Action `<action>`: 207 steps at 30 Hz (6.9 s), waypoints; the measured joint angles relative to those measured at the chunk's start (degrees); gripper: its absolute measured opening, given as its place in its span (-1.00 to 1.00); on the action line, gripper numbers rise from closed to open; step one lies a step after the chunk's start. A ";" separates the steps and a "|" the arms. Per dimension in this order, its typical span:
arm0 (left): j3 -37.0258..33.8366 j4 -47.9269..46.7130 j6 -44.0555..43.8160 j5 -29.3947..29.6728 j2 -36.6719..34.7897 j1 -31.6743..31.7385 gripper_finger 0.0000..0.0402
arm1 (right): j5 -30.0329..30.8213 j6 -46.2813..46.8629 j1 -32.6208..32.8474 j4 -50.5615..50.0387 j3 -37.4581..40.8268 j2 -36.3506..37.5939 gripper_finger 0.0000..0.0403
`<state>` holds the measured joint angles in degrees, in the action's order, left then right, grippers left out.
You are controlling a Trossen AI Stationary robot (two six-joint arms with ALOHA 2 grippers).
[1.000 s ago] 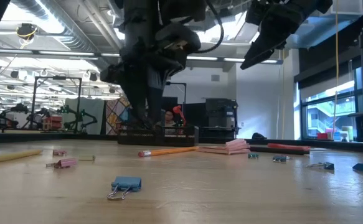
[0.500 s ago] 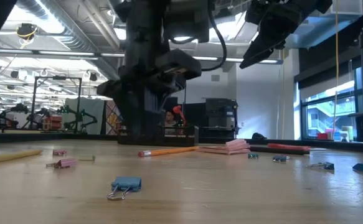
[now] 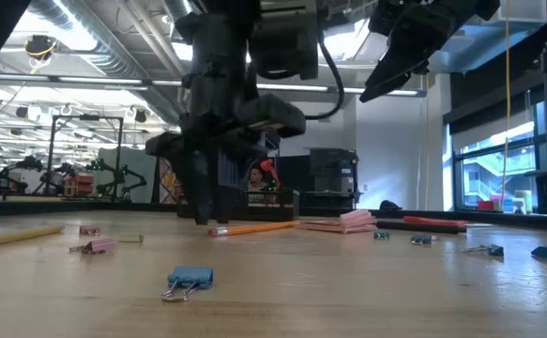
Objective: Pick and place office supplies into organizer
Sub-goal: Put the orange pencil into the black desk organizer
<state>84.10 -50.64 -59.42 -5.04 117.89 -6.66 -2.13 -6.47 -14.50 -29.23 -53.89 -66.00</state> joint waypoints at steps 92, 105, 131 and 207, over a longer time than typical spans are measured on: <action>0.06 -14.58 15.57 -4.00 5.34 5.07 -0.88 | 0.00 -0.09 0.02 0.26 0.00 -0.04 0.79; -0.22 -16.25 17.16 -2.29 -3.66 5.62 -0.88 | 0.00 -0.12 0.02 0.33 0.00 -0.04 0.79; 0.00 -16.85 22.66 5.60 -21.45 10.87 -0.88 | -0.17 -14.84 3.38 17.58 -0.02 -1.45 0.79; 0.06 14.52 4.47 -37.24 -21.53 20.73 -0.88 | 25.42 -66.00 15.23 29.88 -0.02 -13.20 -0.19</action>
<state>84.16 -36.12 -54.94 -42.28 96.36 14.07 23.29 -72.47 0.73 0.64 -53.91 -79.20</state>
